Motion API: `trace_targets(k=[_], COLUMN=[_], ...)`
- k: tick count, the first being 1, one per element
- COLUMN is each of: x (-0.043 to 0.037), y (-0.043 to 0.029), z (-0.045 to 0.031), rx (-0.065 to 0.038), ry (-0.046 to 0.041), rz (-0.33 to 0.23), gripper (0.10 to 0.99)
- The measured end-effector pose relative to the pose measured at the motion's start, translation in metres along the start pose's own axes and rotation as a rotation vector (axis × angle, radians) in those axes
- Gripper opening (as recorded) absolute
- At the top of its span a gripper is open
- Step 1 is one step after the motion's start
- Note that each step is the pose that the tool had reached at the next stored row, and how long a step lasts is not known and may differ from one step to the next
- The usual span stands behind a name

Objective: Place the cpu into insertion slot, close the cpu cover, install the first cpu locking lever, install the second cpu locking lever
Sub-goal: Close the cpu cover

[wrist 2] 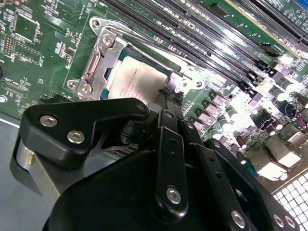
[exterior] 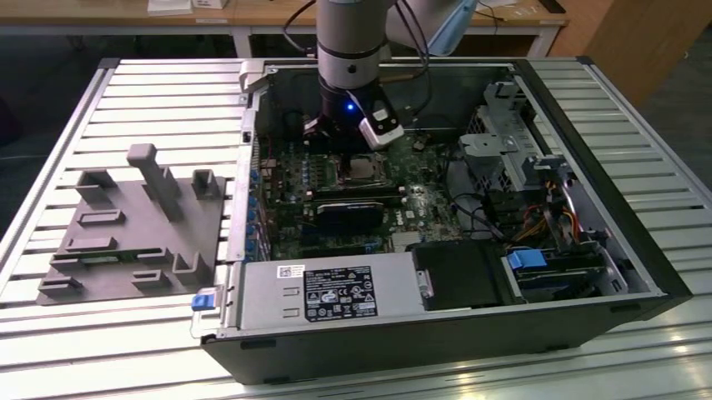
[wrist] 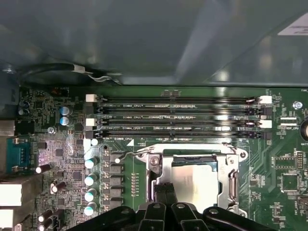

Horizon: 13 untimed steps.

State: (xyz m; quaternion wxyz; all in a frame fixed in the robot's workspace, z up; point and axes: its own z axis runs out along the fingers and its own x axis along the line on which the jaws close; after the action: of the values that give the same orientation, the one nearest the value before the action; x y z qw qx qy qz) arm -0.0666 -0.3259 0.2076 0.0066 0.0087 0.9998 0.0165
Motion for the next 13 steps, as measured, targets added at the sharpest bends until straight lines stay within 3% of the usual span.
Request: trace_targets(k=[13], x=[0.0029], y=[-0.0003], z=[0.0055], rx=[0.0], ry=[0.0003], rz=[0.0], gripper=[0.102])
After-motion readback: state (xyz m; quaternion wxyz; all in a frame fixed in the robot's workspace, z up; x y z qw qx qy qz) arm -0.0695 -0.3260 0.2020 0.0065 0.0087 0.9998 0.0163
